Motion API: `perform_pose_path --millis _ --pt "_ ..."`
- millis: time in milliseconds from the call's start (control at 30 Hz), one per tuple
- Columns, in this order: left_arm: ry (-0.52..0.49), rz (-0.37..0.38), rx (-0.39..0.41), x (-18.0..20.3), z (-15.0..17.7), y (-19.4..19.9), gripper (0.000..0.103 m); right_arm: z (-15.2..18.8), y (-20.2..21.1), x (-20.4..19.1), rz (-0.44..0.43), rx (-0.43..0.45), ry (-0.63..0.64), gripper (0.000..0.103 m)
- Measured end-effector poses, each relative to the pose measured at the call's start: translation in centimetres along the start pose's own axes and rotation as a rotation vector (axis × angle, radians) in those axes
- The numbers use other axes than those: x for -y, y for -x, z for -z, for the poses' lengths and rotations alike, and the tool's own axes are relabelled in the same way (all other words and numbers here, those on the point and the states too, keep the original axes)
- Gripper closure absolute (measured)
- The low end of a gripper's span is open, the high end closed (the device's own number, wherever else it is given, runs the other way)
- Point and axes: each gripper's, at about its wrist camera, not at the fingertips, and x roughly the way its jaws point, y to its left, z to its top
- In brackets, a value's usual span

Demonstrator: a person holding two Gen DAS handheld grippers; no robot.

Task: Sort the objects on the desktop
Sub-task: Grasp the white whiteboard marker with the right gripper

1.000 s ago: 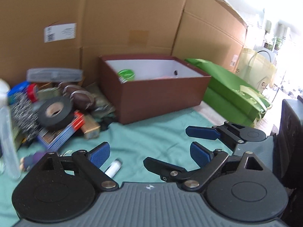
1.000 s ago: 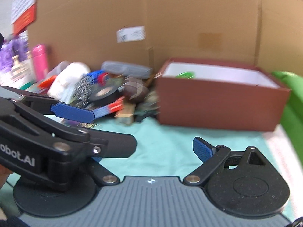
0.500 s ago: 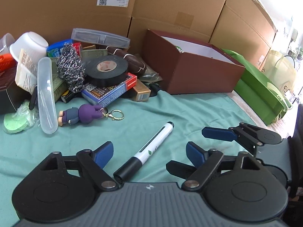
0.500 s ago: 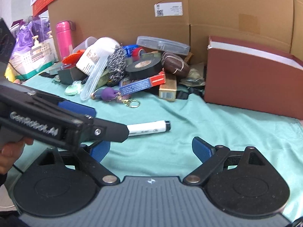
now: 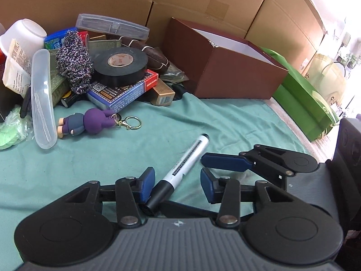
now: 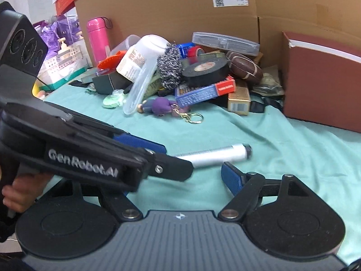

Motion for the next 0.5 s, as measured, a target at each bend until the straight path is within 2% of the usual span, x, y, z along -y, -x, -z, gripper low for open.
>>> perform_pose_path --millis 67,200,267,333,500 --pt "0.016 0.006 -0.003 -0.2 -0.2 0.0 0.057 -0.1 -0.2 0.1 -0.024 0.01 -0.013 0.023" --pt "0.046 0.066 -0.021 -0.5 -0.7 0.0 0.06 -0.4 -0.8 -0.1 -0.039 0.013 -0.014 0.022" --pt "0.039 0.066 -0.024 -0.3 -0.9 -0.1 0.061 -0.6 -1.0 -0.2 -0.054 0.015 -0.014 0.02" --pt "0.047 0.069 -0.032 -0.4 -1.0 -0.3 0.066 -0.8 -1.3 -0.3 -0.046 0.014 -0.011 0.02" --pt "0.081 0.135 -0.062 -1.2 -1.2 -0.4 0.067 -0.9 -1.5 -0.8 -0.044 0.011 0.039 0.023"
